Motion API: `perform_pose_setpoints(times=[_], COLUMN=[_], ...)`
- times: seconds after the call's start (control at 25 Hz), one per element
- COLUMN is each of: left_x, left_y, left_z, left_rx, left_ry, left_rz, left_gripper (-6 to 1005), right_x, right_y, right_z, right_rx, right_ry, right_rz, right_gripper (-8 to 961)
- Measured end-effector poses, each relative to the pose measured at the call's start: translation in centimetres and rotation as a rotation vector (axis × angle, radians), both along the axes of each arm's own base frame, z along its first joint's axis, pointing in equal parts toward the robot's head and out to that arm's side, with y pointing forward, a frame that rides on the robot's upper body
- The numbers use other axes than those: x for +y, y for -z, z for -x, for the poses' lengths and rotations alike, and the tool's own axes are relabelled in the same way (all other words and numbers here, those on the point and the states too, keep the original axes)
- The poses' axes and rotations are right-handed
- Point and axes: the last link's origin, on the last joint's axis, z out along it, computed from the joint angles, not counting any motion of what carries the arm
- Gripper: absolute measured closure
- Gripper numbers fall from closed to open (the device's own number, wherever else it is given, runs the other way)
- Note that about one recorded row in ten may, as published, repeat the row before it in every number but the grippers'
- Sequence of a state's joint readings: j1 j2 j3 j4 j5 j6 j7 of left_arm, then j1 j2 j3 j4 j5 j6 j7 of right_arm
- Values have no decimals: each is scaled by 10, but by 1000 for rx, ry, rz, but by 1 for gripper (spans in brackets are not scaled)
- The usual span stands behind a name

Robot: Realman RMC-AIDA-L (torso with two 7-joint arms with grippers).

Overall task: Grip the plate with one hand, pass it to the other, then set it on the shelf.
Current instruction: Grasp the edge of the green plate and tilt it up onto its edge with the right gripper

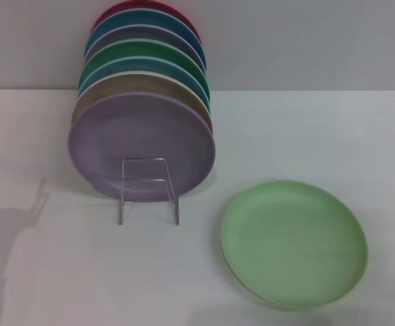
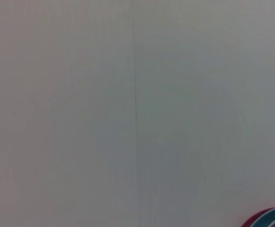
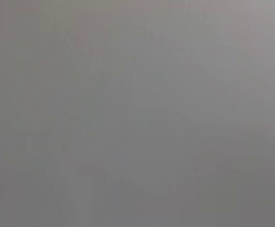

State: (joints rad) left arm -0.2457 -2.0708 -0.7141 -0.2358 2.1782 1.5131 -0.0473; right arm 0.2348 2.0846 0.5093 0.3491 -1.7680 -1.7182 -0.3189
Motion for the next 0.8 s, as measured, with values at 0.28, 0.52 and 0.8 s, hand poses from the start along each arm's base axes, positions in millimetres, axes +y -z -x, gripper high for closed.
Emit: perform_pose_setpoints(times=[0.28, 0.52, 0.8], left_x=[0, -1, -3], left_y=[0, 1, 2], left_z=[0, -2, -1], left_rx=[-6, -9, -12], left_ry=[-1, 3, -1], left_rz=[-5, -1, 2], left_gripper=[153, 153, 152], right_x=[7, 18, 40], right_y=[4, 11, 18], right_z=[6, 12, 26], right_rx=[39, 33, 46], right_ry=[-8, 36, 155], right_rz=[14, 33, 52], right_gripper=[352, 353, 353])
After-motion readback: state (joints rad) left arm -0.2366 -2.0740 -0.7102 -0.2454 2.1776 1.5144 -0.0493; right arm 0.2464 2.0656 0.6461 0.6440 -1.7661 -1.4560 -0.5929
